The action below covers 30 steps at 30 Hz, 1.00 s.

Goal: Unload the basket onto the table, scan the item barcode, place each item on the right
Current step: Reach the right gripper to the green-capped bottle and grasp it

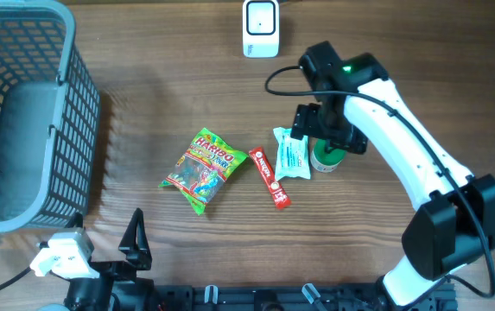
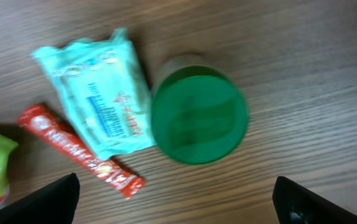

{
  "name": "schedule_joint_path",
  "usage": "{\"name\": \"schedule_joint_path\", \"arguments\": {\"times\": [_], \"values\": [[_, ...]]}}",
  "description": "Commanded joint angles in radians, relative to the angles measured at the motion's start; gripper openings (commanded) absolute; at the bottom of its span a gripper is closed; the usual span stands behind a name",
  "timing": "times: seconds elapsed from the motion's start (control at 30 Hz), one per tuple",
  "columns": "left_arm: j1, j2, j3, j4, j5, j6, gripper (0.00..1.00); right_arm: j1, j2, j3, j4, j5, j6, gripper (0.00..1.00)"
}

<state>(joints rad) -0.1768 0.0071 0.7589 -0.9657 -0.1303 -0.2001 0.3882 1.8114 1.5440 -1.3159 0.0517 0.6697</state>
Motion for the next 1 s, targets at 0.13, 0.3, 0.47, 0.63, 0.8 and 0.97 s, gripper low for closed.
{"name": "schedule_joint_path", "arguments": {"times": [0.13, 0.3, 0.47, 0.63, 0.8, 0.97], "values": [[-0.006, -0.001, -0.003, 0.004, 0.008, 0.009, 1.00, -0.052, -0.023, -0.173, 0.166, -0.087, -0.137, 1.00], [-0.006, -0.001, -0.003, 0.003, 0.008, 0.009, 1.00, -0.057, -0.021, -0.283, 0.270, -0.087, -0.146, 1.00], [-0.006, 0.000, -0.003, 0.003, 0.008, 0.009, 1.00, -0.057, -0.020, -0.354, 0.394, -0.048, -0.146, 1.00], [-0.006, 0.000, -0.003, 0.003, 0.008, 0.009, 1.00, -0.057, -0.019, -0.422, 0.472, -0.027, -0.135, 0.96], [-0.006, 0.000, -0.003, 0.003, 0.008, 0.009, 1.00, -0.056, -0.019, -0.432, 0.498, 0.050, -0.072, 0.88], [-0.006, -0.001, -0.003, 0.003, 0.008, 0.009, 1.00, -0.056, -0.019, -0.432, 0.515, 0.080, -0.053, 0.79]]}}
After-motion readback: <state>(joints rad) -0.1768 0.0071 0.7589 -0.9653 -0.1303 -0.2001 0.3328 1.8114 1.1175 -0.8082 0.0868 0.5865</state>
